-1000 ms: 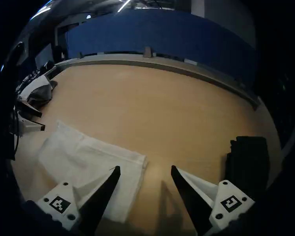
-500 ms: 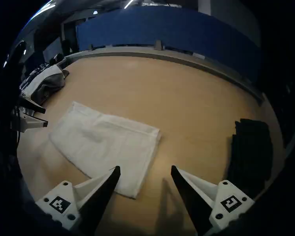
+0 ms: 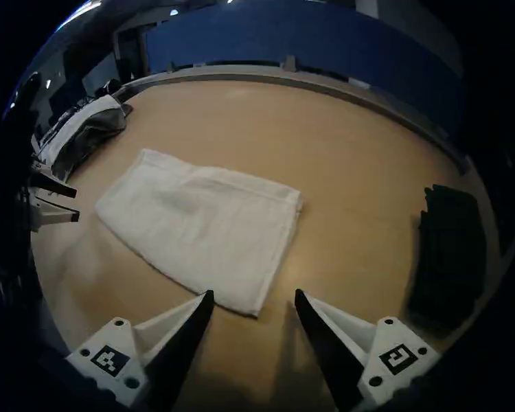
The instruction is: Fold towel
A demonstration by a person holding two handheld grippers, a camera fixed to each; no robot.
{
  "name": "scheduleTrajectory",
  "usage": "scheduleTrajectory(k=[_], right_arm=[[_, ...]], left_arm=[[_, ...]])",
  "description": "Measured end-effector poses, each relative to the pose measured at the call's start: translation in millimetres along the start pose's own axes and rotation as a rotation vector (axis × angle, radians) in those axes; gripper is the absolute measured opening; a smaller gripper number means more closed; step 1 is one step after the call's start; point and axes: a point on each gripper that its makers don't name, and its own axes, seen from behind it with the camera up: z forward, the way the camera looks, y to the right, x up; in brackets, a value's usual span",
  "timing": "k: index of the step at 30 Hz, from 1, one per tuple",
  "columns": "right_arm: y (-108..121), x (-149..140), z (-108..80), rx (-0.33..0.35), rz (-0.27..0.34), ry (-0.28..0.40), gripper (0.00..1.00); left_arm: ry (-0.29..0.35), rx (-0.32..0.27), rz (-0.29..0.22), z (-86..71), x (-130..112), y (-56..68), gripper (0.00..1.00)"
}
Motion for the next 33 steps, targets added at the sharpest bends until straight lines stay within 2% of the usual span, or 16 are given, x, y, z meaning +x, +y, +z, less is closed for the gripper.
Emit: scheduleTrajectory(k=[4,7,14,17,19,23,26,33], right_arm=[[-2,-7,3.7,0.017,0.015,-0.021,0.67],[-3,-10,5.2,0.028,0.026,-0.033,0.59],[-4,-11,6.7,0.034,0.031,-0.041,0.53],[-3,-10,7.2,0.03,0.027,-0.041,0.34],[-2,-10,8.1,0.026,0.029,-0.041,0.25],[-3,-12,8.6,0.032,0.034,-0.047,0.23],[-3,-14,7.9,0.032,0.03,-0.051,0.11],[-6,-13,3.3,0.043,0.025,-0.05,0.04]], left_arm=[[0.003,-0.003,-0.009,-1.9,-1,0.6,0.94],[0.003,-0.006,-0.01,-2.5,-1,1.8,0.94],[0.003,-0.012,-0.013,-2.3,-2,4.3,0.94],[0.002,-0.012,-0.015,-2.6,-2,4.7,0.94],[0.003,-0.013,-0.016,-3.0,-2,5.1,0.94],[0.001,-0.014,-0.018,-3.2,-3,5.5,0.94],[-0.001,-0.013,-0.019,-3.0,-5,5.1,0.94],[-0.004,-0.015,-0.021,-3.1,-7,4.9,0.94]])
